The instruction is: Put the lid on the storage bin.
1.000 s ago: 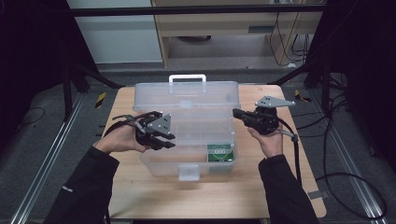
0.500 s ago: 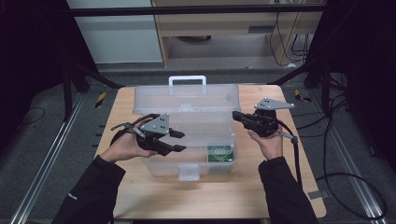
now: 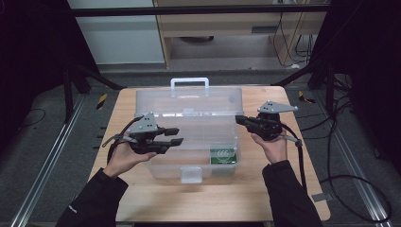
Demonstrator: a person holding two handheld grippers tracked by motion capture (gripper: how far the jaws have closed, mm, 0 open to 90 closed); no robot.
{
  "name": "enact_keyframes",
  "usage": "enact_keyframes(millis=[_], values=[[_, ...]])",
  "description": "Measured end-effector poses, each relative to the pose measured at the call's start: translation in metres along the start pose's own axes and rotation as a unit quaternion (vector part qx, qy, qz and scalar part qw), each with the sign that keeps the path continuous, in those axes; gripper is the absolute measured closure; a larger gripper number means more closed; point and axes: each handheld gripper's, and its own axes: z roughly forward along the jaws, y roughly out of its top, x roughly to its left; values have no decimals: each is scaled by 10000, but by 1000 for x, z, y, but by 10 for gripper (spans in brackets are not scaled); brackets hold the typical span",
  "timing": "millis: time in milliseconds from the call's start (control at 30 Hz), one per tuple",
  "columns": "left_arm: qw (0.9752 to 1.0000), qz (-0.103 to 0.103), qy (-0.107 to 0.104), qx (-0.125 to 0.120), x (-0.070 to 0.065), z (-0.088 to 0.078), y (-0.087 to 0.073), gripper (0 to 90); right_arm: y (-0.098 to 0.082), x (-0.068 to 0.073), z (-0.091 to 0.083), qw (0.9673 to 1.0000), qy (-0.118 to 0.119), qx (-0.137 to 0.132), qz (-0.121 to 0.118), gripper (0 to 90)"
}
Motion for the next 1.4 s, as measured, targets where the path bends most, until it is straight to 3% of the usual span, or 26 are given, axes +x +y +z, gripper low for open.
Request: enact_keyframes(millis=[133, 333, 433, 667, 833, 967, 1200, 1400], values=[[9988, -223, 410, -142, 1, -14, -5, 644, 0, 1, 0, 10000, 20, 8, 12, 900], [9930, -470, 1050, -284, 4, -33, -13, 723, -1, 1, -1, 10000, 34, 48, -4, 900], [9911, -564, 1169, -295, 6, -38, -17, 766, -1, 1, -2, 10000, 30, 71, -15, 900], [9841, -884, 1512, -291, 13, -50, -31, 886, -2, 2, -2, 9999, 23, 120, -39, 900], [9783, -964, 1820, -224, 20, -57, -38, 896, -3, 3, -3, 9998, 30, 182, -69, 900], [9748, -1054, 1950, -233, 24, -60, -44, 896, -4, 4, -4, 9998, 35, 210, -64, 900], [9739, -1125, 1953, -260, 26, -65, -47, 896, -7, 8, -5, 9993, 13, 361, -122, 900], [9757, -1098, 1887, -154, 22, -63, -51, 897, -12, 12, -10, 9986, -3, 495, -173, 900]])
